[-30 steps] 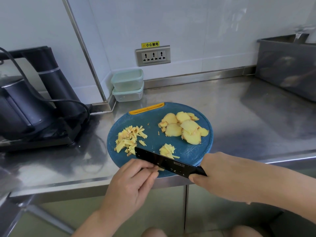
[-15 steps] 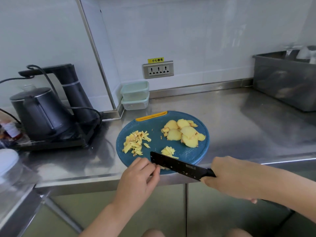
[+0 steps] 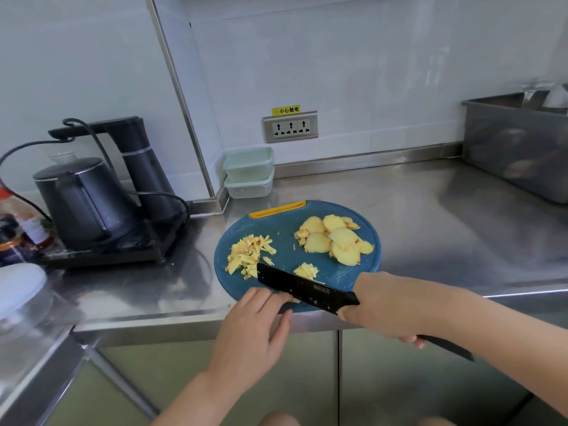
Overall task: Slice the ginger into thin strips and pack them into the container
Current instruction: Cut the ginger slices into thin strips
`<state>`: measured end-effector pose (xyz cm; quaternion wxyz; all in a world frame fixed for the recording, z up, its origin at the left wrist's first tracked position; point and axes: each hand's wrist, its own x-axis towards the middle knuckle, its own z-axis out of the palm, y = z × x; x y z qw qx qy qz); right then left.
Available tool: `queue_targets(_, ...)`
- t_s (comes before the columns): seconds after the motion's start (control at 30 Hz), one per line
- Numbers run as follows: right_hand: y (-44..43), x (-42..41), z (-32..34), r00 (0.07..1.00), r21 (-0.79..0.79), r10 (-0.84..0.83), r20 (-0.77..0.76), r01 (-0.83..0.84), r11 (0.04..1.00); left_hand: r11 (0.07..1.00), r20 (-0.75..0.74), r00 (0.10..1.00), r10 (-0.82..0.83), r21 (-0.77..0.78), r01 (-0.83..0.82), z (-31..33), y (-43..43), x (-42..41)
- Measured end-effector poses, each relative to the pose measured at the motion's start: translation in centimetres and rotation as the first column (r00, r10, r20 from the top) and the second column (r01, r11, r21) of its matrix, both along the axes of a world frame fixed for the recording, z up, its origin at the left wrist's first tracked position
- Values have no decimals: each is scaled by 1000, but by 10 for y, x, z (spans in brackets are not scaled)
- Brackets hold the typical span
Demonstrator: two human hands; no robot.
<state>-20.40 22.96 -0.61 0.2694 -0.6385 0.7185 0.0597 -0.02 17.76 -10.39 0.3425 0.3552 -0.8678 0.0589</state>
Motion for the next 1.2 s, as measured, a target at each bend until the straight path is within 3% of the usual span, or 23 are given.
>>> queue_targets(0.13, 1, -1, -1, 998, -48, 35, -52, -38, 998, 997, -24, 1000, -10, -75, 8, -8, 3, 1)
queue_targets(0.3, 14, -2, -12, 970, -253, 54, -238, -115, 961, 995, -35, 997, 63, -76, -66, -9, 8, -5)
queue_targets(0.47, 23, -4, -12, 948, -240, 61, -311, -141, 961, 994, 14, 996, 93, -53, -92, -10, 14, -6)
queue_targets(0.53, 19, -9, -9, 963, -186, 57, -264, -109, 976, 996, 27, 996, 84, -32, -83, -11, 16, -4)
queue_targets(0.63, 5, -21, 0, 1000, 13, 22, -17, -22, 1000, 997, 43, 996, 81, -3, -81, -12, 19, -3)
queue_targets(0.7, -1, -23, 5, 998, 113, -11, 59, 4, 994, 997, 30, 997, 69, 22, -70, -11, 19, -2)
queue_targets(0.8, -7, -21, 5, 998, 164, -3, 66, -8, 986, 997, 35, 997, 64, 29, -65, -8, 16, -2)
queue_targets(0.9, -10, -18, 2, 997, 113, 8, 79, -17, 993, 997, 77, 994, 75, 10, -76, -5, 14, -3)
queue_targets(1.2, -4, -33, 2, 991, 14, 108, -85, -107, 994, 998, 142, 988, 60, -21, -57, -6, 14, 0)
